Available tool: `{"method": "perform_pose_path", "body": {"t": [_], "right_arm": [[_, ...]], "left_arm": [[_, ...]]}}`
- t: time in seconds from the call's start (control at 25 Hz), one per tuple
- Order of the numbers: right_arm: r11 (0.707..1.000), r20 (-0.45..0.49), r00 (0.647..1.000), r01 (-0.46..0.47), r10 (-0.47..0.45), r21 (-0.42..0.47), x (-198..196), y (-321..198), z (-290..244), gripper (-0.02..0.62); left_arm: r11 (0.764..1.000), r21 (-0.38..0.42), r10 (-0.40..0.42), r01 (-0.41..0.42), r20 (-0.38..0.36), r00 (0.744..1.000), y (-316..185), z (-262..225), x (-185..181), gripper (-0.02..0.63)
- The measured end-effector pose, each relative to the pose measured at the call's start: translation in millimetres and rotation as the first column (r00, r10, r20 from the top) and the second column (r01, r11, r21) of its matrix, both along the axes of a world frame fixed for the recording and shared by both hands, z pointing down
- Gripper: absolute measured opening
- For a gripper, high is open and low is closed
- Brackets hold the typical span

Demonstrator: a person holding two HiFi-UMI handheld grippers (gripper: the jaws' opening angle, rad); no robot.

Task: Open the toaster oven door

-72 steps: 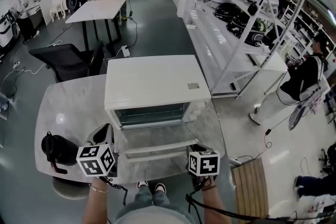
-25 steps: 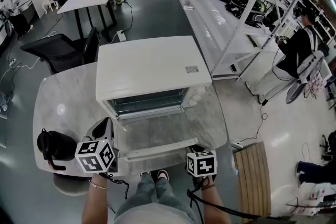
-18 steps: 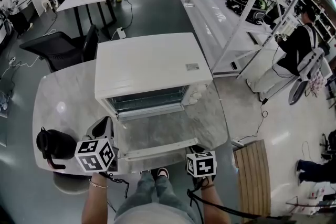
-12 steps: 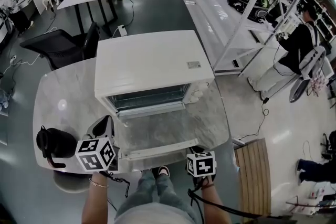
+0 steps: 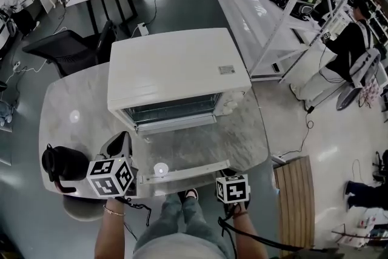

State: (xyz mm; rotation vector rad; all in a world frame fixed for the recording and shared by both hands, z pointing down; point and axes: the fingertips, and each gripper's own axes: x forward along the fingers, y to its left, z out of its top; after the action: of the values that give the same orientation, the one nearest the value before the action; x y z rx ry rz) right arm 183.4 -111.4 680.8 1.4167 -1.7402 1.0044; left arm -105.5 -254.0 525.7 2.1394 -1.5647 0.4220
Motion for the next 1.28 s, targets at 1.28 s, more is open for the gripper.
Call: {"method": "perform_pose_path", "body": {"t": [1.28], "right_arm": [[0.998,0.003,1.0,0.0,0.001,-0.065,1,5,25,0.072]], "left_arm": [[0.999,-0.023,0.022,-0.022,0.021,1.0,-18,12,12,0.005]]}}
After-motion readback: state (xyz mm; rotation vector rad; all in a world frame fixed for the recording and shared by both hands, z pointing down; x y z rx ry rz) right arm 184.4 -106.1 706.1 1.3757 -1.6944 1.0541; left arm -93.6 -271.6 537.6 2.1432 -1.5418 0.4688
